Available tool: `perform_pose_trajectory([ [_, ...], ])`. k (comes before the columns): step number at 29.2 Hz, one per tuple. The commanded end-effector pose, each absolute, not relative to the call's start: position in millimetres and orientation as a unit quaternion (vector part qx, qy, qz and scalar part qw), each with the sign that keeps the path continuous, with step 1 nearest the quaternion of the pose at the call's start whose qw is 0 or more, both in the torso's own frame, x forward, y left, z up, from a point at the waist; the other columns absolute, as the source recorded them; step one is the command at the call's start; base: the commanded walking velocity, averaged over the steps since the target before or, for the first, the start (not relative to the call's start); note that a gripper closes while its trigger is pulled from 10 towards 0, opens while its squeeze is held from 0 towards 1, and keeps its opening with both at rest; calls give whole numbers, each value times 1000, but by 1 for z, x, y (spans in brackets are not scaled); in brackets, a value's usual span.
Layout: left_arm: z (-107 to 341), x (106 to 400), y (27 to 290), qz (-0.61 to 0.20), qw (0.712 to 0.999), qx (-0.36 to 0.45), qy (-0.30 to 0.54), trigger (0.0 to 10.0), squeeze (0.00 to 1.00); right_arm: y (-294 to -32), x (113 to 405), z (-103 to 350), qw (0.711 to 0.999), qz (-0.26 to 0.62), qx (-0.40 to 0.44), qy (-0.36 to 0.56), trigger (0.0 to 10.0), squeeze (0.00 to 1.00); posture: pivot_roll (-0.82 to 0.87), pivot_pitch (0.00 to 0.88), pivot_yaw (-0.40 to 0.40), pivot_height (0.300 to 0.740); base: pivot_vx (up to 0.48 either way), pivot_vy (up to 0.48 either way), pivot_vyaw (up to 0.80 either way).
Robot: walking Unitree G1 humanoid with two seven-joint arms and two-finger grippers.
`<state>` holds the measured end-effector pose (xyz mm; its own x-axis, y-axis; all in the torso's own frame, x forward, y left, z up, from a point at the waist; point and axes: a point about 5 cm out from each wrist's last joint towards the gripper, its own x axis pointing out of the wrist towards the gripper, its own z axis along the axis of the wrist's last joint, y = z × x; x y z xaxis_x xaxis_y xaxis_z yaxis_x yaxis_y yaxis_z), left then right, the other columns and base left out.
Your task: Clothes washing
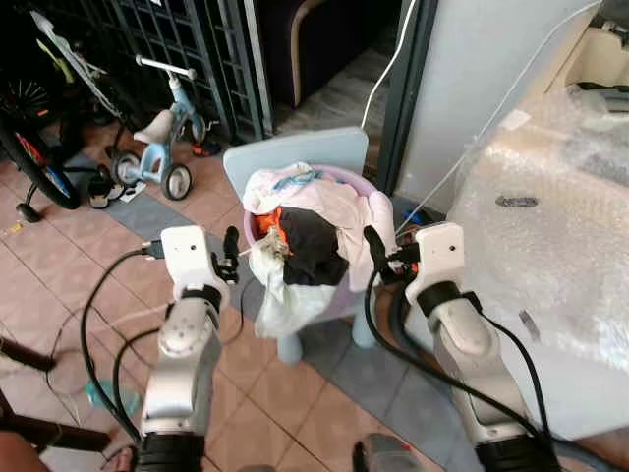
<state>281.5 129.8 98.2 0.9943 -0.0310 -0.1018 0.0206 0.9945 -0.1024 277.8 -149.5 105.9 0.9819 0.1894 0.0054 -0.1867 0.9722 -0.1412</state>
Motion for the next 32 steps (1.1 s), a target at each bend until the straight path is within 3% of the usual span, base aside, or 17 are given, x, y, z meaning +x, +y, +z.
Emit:
perform_pose_trajectory([
  [1, 99, 281, 136, 3, 997, -54, 47, 10000, 0, -141, 278, 110, 992, 103, -66, -20, 10000, 0, -51, 79, 52, 740, 458, 0, 0],
  [11, 96, 282, 137, 12, 997, -55, 58, 10000, 0, -137, 278, 108, 990, 117, -80, -15, 10000, 0, -55, 80, 43, 740, 453, 0, 0],
  [20, 93, 280, 139, 19, 996, -53, 71, 10000, 0, -134, 282, 96, 982, 139, -124, 23, 10000, 0, -40, 85, 36, 740, 326, 343, 89],
  [28, 86, 270, 150, 32, 994, -37, 98, 10000, 0, -130, 288, 92, 987, 120, -99, 41, 10000, 0, 0, 90, 33, 740, 0, 69, 353],
  [32, 82, 260, 157, 40, 992, -22, 121, 10000, 0, -135, 293, 76, 983, 103, -107, 108, 10000, 0, 27, 100, 32, 740, 0, 0, 0],
])
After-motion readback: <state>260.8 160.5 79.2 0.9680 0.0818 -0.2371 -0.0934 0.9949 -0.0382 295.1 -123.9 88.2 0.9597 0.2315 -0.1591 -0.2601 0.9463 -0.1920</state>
